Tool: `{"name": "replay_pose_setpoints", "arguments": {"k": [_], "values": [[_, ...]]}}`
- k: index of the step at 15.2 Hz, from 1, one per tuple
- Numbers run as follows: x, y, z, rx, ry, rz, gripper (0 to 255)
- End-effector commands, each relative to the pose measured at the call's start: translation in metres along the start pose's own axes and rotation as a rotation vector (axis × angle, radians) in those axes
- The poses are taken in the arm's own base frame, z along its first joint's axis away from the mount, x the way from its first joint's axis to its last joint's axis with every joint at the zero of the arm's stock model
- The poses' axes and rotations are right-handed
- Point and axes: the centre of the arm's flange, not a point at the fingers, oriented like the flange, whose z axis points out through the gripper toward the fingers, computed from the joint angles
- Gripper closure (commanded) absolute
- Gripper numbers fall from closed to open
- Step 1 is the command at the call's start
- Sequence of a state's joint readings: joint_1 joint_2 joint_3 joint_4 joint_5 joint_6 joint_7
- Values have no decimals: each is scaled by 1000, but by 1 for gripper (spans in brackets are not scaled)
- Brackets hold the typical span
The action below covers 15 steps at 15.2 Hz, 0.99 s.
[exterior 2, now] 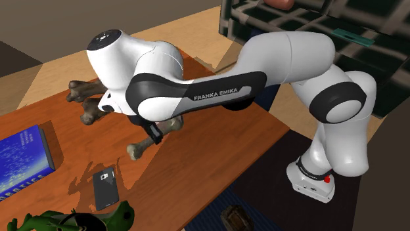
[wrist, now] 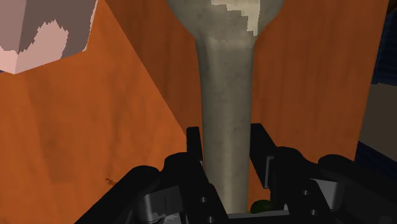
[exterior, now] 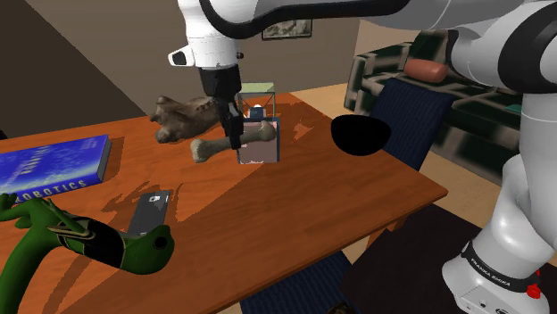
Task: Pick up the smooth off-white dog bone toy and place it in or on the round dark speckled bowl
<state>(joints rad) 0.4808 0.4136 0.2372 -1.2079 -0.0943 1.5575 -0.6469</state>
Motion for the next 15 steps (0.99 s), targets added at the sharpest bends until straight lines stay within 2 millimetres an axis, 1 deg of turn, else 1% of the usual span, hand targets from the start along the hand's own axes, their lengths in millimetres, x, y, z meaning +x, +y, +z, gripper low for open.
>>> {"name": "replay_pose_setpoints", "arguments": {"k": [1,15], "values": [[-2,-1,-9,0,0,0,255],[-186,13,-4,0,0,0,255]]}}
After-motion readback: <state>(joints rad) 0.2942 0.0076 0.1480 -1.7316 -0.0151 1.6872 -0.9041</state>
